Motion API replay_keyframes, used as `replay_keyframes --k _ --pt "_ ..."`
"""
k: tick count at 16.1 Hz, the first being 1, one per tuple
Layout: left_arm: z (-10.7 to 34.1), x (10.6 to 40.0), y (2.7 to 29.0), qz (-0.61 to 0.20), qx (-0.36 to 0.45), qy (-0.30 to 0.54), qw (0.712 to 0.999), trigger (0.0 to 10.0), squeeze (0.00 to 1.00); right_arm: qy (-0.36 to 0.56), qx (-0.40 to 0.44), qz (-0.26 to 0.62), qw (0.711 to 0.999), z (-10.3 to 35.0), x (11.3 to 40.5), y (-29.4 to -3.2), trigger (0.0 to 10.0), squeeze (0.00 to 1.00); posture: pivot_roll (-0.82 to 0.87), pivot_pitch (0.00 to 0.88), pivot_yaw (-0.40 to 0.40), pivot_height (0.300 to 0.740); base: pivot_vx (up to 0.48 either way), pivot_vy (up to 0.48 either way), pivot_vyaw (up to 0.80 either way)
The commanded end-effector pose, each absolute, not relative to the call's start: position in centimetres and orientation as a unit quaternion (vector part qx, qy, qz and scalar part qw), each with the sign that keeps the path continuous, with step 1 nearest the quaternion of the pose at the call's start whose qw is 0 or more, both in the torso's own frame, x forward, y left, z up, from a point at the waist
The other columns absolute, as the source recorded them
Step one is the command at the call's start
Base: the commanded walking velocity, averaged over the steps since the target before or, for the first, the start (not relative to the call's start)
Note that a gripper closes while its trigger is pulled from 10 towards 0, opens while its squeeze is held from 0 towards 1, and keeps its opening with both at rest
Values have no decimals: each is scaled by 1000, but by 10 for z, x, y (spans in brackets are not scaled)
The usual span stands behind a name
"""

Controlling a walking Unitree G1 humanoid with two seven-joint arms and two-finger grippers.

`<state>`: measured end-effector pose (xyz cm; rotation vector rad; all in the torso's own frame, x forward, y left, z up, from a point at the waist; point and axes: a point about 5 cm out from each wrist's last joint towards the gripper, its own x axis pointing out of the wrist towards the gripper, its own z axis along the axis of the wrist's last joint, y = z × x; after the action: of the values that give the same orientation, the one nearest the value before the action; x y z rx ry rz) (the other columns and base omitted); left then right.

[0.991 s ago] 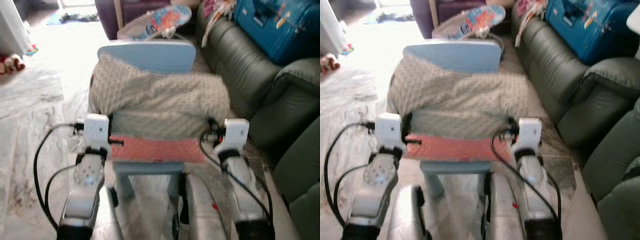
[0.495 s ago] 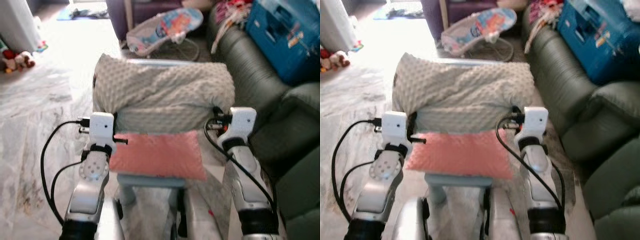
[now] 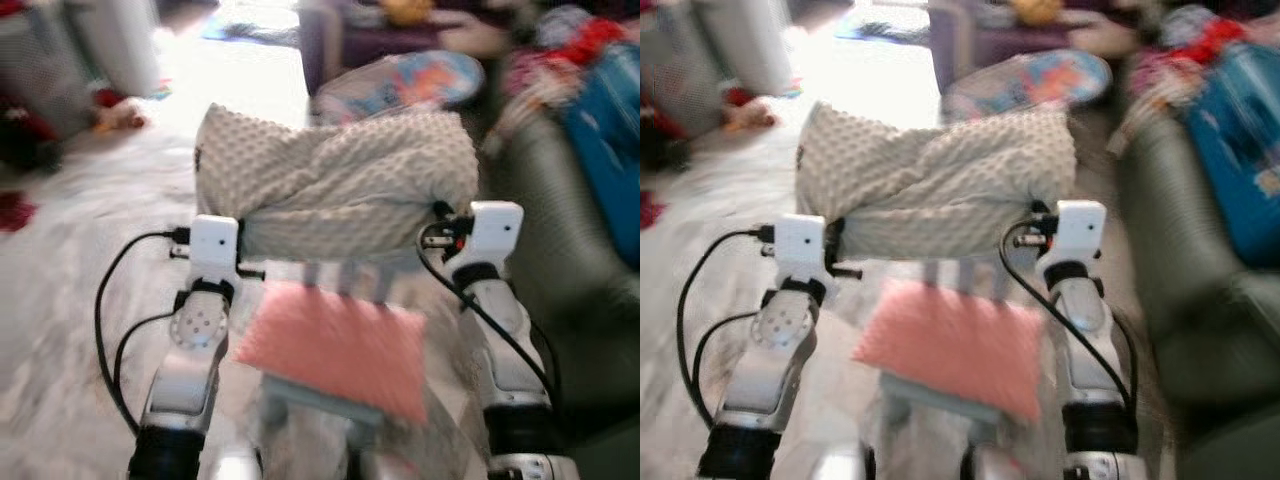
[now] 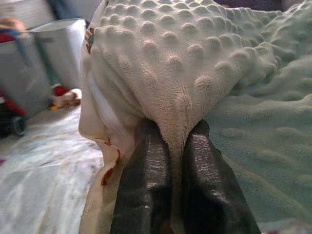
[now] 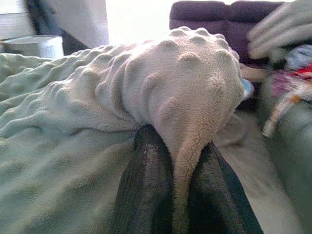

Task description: Move the pillow to the sofa

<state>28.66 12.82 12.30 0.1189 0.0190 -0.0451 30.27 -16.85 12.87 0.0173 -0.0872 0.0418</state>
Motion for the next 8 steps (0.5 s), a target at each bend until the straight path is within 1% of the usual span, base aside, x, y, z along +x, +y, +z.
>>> replay_keyframes --k 1,3,8 --pt "127 286 126 -32 63 4 997 10000 0 -58 13 27 998 135 302 -165 10000 0 -20 0 -36 740 0 0 0" --pt "129 286 124 -43 77 -15 996 10000 0 -56 18 28 998 134 300 -160 10000 0 -23 0 -32 740 0 0 0" --pt "128 287 123 -55 51 -1 997 10000 0 -41 38 22 998 127 299 -158 10000 0 -15 0 -34 740 0 0 0"
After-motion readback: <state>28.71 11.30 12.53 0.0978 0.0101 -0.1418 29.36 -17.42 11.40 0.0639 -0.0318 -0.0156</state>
